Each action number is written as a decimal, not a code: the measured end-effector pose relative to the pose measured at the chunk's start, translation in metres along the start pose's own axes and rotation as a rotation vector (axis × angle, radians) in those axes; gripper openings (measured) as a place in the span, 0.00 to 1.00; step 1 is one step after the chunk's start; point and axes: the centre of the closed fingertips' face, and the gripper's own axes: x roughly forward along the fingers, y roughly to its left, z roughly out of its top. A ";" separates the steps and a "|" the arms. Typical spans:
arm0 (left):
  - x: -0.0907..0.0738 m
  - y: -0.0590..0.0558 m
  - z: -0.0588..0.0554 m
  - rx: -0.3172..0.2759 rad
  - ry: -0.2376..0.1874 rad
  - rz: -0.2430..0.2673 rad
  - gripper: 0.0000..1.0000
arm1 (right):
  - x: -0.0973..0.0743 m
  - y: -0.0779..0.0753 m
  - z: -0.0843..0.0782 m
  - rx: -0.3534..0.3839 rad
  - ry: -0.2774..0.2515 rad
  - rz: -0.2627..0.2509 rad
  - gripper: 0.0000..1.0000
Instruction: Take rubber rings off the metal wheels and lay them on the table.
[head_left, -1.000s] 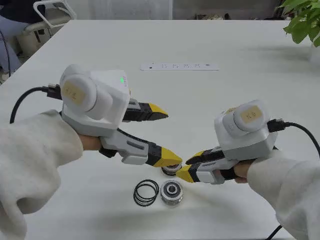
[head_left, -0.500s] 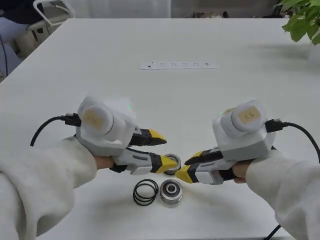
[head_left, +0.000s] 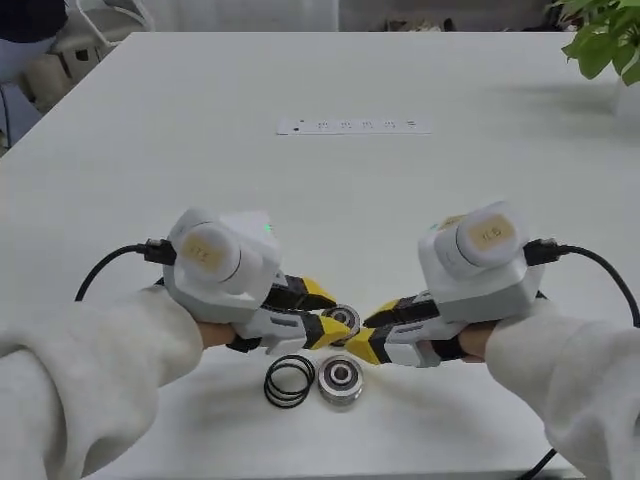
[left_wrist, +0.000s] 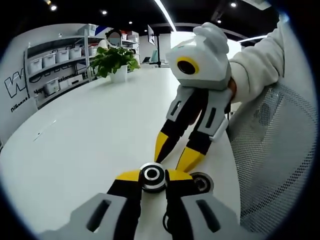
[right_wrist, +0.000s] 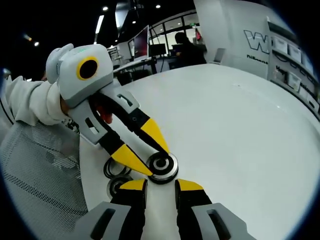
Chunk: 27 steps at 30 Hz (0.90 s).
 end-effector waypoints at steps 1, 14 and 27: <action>0.001 0.000 -0.001 0.004 0.004 0.001 0.12 | 0.000 0.001 0.000 -0.003 0.001 0.001 0.20; 0.000 0.003 -0.002 -0.025 0.007 0.016 0.07 | 0.002 -0.001 0.000 0.004 -0.008 -0.004 0.16; -0.002 -0.001 -0.003 -0.033 0.009 0.005 0.07 | 0.002 -0.007 -0.003 -0.084 0.020 -0.027 0.00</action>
